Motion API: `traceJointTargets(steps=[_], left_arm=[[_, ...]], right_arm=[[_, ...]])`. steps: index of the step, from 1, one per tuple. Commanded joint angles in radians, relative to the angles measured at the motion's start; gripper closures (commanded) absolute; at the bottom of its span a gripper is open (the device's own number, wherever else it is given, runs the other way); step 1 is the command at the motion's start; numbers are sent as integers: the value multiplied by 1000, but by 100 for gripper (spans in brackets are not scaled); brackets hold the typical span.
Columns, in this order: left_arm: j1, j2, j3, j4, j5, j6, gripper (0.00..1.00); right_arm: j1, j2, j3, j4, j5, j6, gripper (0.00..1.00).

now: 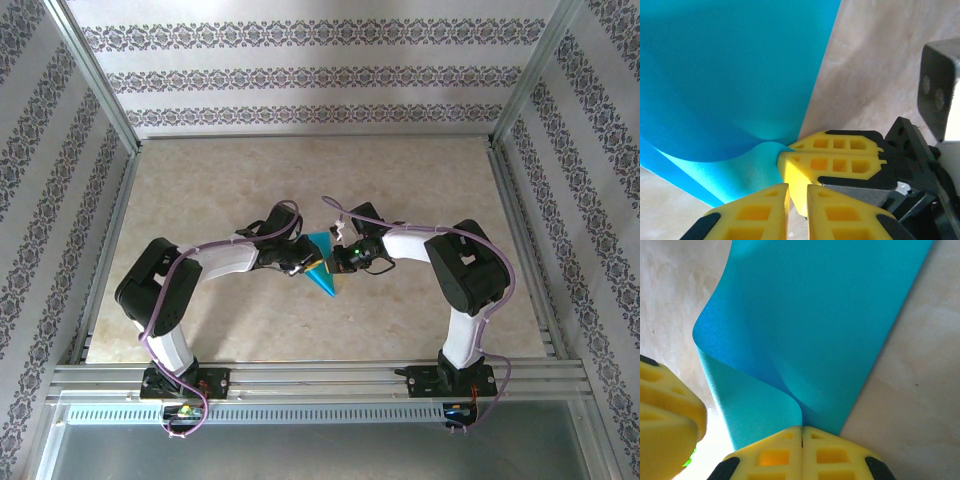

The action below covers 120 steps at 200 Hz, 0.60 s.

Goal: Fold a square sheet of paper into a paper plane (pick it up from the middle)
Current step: Third fold the triangle at the center of the table.

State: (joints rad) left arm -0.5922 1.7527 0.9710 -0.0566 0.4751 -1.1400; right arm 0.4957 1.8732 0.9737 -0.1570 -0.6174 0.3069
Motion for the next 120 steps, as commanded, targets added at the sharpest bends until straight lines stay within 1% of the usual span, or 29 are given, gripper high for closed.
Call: traceJointTargets(steps=[1, 30, 120], left_arm=[[-19, 23, -15, 29, 11, -28, 83], [-20, 38, -31, 40, 8, -28, 84], [-21, 58, -42, -2, -21, -21, 84]], right_arm=[[12, 37, 11, -45, 41, -16, 99], [12, 41, 14, -51, 42, -15, 99], [11, 50, 22, -65, 48, -17, 99]])
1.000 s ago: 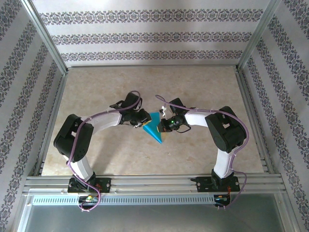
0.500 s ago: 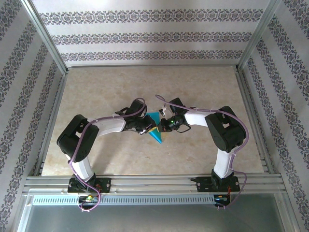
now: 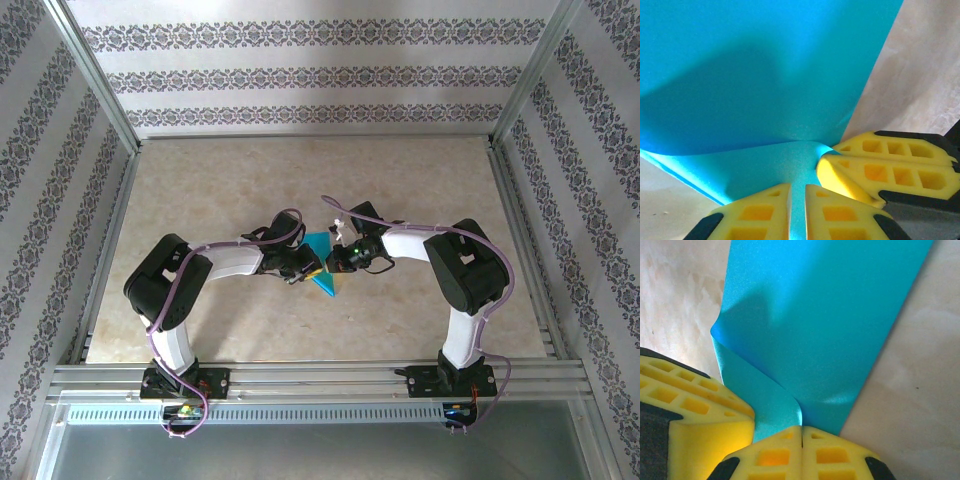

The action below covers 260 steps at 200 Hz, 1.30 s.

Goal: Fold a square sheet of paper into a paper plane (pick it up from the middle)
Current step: Third fold the triangle at the center of the table.

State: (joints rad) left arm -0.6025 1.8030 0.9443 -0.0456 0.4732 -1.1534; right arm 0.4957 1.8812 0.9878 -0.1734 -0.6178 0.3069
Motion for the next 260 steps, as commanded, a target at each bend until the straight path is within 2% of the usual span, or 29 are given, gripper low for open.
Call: traceJointTargets(steps=[1, 110, 162, 188, 225, 260], left_arm=[[-11, 8, -16, -13, -19, -8, 84], [-9, 30, -29, -18, -34, -9, 84], [-9, 48, -31, -31, -39, -7, 84], [-10, 53, -39, -40, -45, -8, 85], [-10, 58, -50, -43, -50, -9, 85], [-9, 65, -53, -39, -45, -9, 87]], right_arm=[[11, 42, 8, -49, 49, -17, 99], [12, 49, 15, -54, 49, -14, 98], [11, 28, 20, -54, 38, -4, 95], [5, -8, 34, -55, 19, 20, 91], [-15, -123, 25, -49, 1, 73, 78], [-14, -211, -52, -46, -15, 114, 79]])
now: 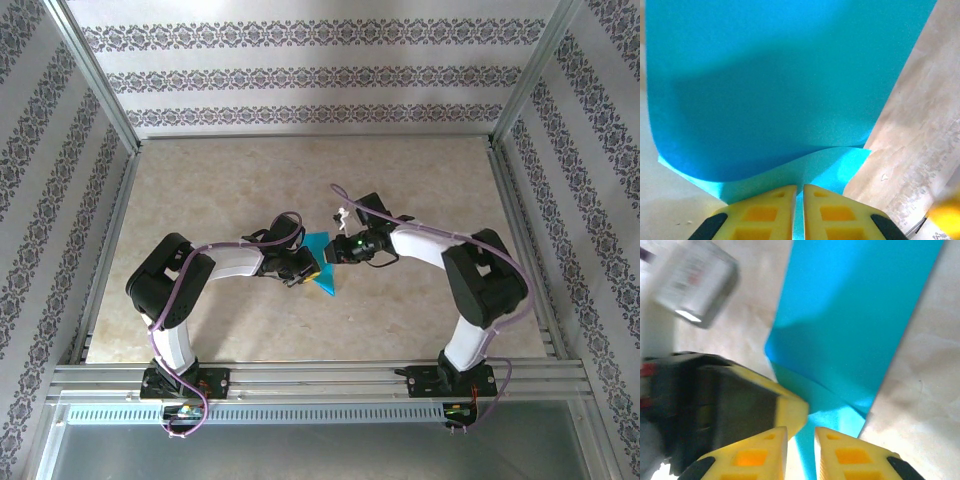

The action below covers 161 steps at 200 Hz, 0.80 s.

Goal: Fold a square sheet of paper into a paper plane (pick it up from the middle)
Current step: Third fold the triangle at the center of the table.

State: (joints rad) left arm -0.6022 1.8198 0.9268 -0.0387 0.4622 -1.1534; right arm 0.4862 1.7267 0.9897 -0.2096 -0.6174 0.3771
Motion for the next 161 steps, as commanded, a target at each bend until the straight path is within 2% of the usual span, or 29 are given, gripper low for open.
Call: traceJointTargets(steps=[1, 60, 161], left_arm=[[-10, 48, -35, -45, -34, -9, 87], [-10, 49, -33, -49, -37, -9, 87], [-9, 48, -43, -52, -48, -26, 87]], right_arm=[[-4, -58, -57, -10, -16, 45, 79], [91, -44, -107, -12, -42, 63, 92], [112, 63, -91, -19, -32, 33, 95]])
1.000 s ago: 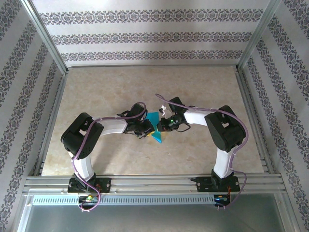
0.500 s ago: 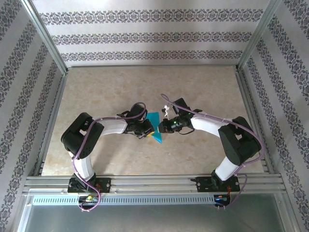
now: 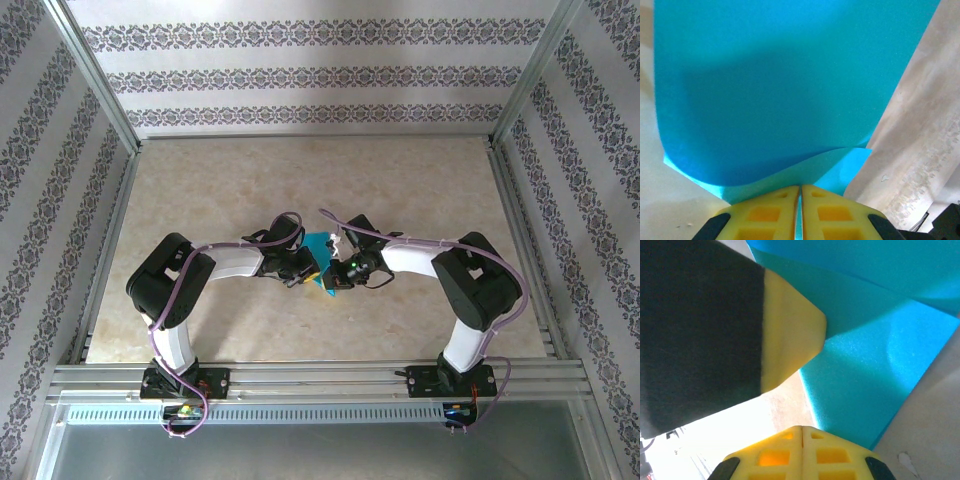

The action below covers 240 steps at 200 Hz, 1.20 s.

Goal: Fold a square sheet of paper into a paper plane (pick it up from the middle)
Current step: Third fold the triangle at the center of the table.

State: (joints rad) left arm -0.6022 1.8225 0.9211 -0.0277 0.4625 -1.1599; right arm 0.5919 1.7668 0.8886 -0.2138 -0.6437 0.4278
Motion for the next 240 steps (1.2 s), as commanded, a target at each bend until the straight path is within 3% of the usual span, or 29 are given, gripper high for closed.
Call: traceJointTargets(steps=[1, 118, 204, 240], left_arm=[[-9, 46, -38, -63, -48, -20, 87], [-1, 78, -69, -94, -85, -11, 88], [15, 103, -68, -99, -81, 7, 89], [15, 92, -50, -103, -66, 12, 89]], right_arm=[[6, 23, 10, -15, -5, -17, 95], [-2, 51, -5, -48, 38, -31, 96], [-30, -82, -136, -110, -2, -71, 95], [-51, -183, -112, -99, 10, -73, 95]])
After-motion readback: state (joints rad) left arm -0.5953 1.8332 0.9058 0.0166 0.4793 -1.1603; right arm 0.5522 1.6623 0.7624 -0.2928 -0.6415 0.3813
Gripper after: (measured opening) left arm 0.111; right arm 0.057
